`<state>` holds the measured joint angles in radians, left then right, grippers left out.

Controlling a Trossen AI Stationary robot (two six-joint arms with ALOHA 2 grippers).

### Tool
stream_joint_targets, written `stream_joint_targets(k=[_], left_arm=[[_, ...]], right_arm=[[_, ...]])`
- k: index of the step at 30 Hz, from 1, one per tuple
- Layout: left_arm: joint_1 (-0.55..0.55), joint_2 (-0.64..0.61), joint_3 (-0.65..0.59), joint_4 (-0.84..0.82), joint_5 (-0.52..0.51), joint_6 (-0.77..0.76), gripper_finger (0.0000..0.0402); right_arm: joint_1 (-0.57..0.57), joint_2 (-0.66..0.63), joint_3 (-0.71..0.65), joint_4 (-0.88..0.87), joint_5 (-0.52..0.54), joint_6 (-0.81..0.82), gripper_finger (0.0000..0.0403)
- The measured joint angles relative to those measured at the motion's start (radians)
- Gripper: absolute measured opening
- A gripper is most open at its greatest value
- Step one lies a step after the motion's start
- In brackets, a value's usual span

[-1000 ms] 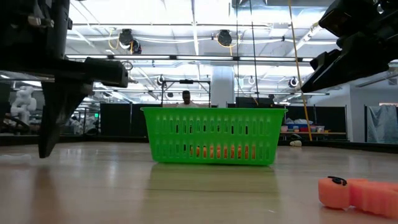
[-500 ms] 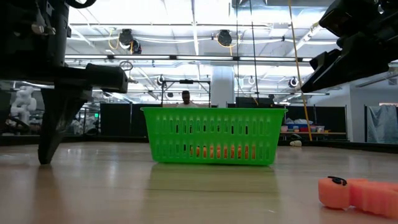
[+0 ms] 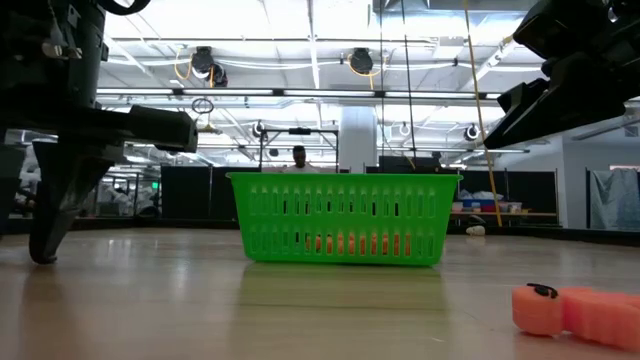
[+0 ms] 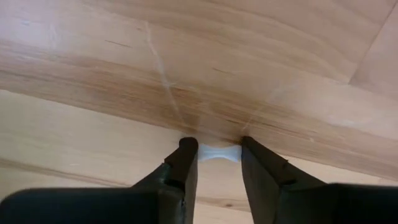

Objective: Sort Halloween decoration
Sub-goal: Put the white bone toy into the yellow basket

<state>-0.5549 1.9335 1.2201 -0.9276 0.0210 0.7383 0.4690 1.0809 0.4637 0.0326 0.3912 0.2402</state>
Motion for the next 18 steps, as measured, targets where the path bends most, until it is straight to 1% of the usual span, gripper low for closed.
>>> stream_joint_targets(k=[5, 15, 18], left_arm=[[0.012, 0.000, 0.000, 0.005, 0.000, 0.000, 0.0084], [0.034, -0.004, -0.002, 0.034, 0.005, 0.000, 0.0081], [0.034, -0.018, -0.004, 0.031, 0.002, -0.034, 0.0080]], right_arm=[[0.000, 0.000, 0.000, 0.000, 0.000, 0.001, 0.0134], [0.000, 0.000, 0.000, 0.000, 0.000, 0.002, 0.0134], [0.000, 0.000, 0.000, 0.000, 0.000, 0.002, 0.0134]])
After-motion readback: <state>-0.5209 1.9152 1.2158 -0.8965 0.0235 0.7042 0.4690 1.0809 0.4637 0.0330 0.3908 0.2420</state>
